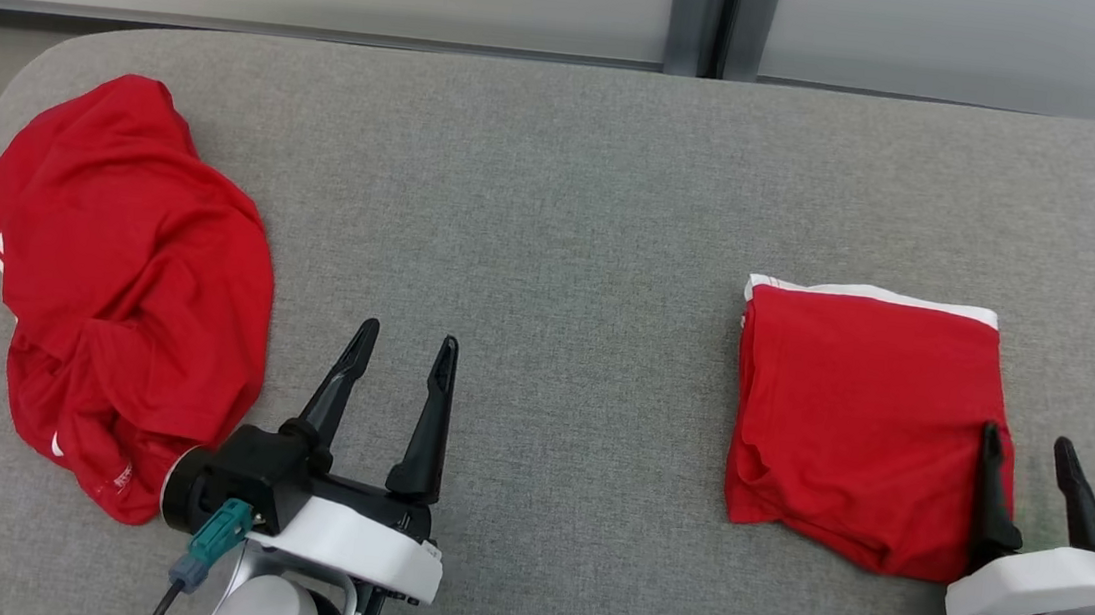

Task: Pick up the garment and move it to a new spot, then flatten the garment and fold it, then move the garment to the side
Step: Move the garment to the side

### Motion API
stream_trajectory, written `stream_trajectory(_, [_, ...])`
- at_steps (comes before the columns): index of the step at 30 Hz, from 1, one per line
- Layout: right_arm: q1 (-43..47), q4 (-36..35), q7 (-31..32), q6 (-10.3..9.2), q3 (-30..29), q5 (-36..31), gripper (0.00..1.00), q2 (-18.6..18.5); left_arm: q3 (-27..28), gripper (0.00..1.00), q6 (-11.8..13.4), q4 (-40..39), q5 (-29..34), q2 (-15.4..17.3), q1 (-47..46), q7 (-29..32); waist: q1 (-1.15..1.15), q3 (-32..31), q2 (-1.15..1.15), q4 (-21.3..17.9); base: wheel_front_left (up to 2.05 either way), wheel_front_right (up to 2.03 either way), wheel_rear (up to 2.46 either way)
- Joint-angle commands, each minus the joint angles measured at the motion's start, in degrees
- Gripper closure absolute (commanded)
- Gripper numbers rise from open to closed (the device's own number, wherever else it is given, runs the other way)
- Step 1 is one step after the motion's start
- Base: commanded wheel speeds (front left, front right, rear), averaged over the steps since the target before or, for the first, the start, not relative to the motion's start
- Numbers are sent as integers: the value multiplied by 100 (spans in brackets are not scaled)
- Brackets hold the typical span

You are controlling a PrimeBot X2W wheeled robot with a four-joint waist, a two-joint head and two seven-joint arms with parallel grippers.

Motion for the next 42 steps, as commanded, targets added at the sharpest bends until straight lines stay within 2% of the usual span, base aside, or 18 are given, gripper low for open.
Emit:
stream_trajectory(1, [-150, 204, 16, 0, 91, 167, 0, -25, -3, 0, -13, 12, 24, 21, -120, -12, 0, 125, 0, 104, 0, 0, 0])
stream_trajectory(6, [-389, 644, 6, 0, 394, 629, 0, -74, -28, 0, -2, 1, 4, 21, -185, -12, 0, 244, 0, 170, 0, 0, 0])
stream_trajectory(7, [-425, 723, 3, 0, 452, 693, 62, -94, -27, 0, -1, -2, 4, 21, -198, -12, 0, 257, 0, 173, 0, 0, 0])
stream_trajectory(8, [-461, 800, 2, 0, 507, 724, 100, -125, -21, 0, -4, -1, 6, 21, -214, -12, 0, 267, 0, 174, 0, 0, 0])
stream_trajectory(12, [-610, 948, -3, -1, 707, 625, 100, -267, 20, 0, 25, -8, 15, 21, -242, -12, 0, 280, 0, 116, 0, 0, 0])
stream_trajectory(18, [-758, 405, -12, -1, 755, -132, 100, -478, 11, 0, -50, -71, 84, 20, -324, -12, 0, 314, 0, -186, 0, 0, 0])
stream_trajectory(22, [-888, 5, -13, -1, 984, -648, 100, -765, -28, 0, -115, -99, 177, 21, -464, -12, 0, 446, 0, -502, 0, 0, 0])
stream_trajectory(25, [-1038, -222, -13, -2, 1291, -873, 100, -1122, -33, 0, -161, -118, 298, 22, -641, -12, 0, 637, 0, -776, 0, 0, 0])
stream_trajectory(26, [-1038, -222, -13, -2, 1291, -873, 100, -1122, -33, 0, -161, -118, 298, 22, -641, -12, 0, 637, 0, -776, 0, 0, 0])
stream_trajectory(31, [-1411, -333, -13, -2, 1748, -981, 100, -1989, -30, 0, -264, -122, 484, 23, -1043, -12, 0, 1046, 0, -1182, 0, 0, 0])
stream_trajectory(36, [-1847, -19, -14, -3, 2111, -1025, 100, -2857, -22, 0, -397, -103, 666, 26, -1470, -12, 0, 1541, 0, -1433, 0, 0, 0])
stream_trajectory(39, [-2129, 277, -14, -3, 2111, -1046, 100, -3268, -27, 0, -447, -87, 729, 26, -1668, -12, 0, 1782, 0, -1494, 0, 0, 0])
stream_trajectory(42, [-2361, 489, -14, -3, 1941, -1045, 100, -3510, -13, 0, -485, -86, 773, 25, -1824, -12, 0, 1984, 0, -1518, 0, 0, 0])
